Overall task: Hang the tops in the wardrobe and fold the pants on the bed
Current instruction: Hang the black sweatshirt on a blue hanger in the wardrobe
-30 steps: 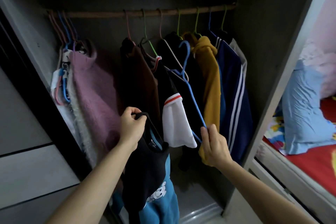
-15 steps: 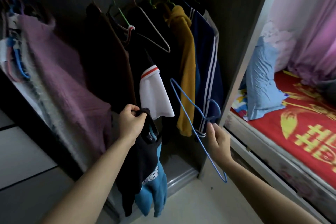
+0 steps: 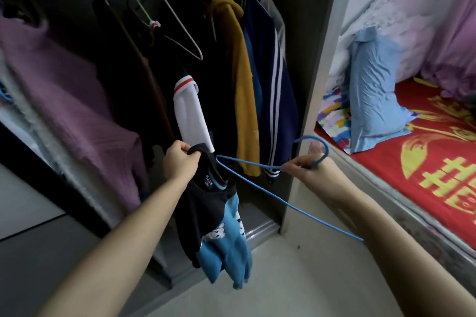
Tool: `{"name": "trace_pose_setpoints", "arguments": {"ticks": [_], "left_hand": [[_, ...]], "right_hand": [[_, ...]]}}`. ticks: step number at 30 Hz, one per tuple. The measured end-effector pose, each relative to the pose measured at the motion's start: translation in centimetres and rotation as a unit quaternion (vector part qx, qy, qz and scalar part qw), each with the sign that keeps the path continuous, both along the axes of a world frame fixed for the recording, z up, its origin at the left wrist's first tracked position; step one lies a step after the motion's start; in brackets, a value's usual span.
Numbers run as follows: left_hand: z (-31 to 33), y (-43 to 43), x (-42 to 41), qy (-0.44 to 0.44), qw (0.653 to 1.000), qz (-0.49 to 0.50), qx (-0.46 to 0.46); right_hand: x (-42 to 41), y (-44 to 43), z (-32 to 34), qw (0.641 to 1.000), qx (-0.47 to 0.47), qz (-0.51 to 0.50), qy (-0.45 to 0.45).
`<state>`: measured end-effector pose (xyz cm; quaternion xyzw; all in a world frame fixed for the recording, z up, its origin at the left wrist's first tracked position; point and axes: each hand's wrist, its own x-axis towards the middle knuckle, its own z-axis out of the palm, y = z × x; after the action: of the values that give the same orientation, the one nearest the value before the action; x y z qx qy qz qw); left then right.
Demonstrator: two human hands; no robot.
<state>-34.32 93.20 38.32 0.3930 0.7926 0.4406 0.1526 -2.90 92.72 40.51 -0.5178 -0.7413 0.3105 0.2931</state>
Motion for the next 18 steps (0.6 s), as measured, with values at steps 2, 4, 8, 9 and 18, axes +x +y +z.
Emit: {"name": "trace_pose_setpoints", "arguments": {"ticks": [2,4,8,9,18], "left_hand": [[-0.4,0.1,1.5,0.010,1.000,-0.004,-0.019],[-0.6,0.1,3.5,0.022,0.999,-0.020,-0.029],[0.0,-0.2,8.6,0.035,0.995,-0.094,-0.019],[0.2,-0.4,10.0,0.032,0.993,-0.117,-0.008],[4.3,-2.7,14.0,0.073,0.968,-0.232,0.061]], "right_hand": [[1.9,-0.3,1.1,0.998,-0.033,0.036,-0.030],[3.0,-0.5,1.6,0.996,-0.057,0.055,-0.036],[2.2,-0.3,0.5,0.998,-0.029,0.052,-0.008],[1.6,-0.3,-0.1,0.998,-0.034,0.057,-0.013],[1.7,1.9,-1.3,0.948,-0.234,-0.033,0.212]]}}
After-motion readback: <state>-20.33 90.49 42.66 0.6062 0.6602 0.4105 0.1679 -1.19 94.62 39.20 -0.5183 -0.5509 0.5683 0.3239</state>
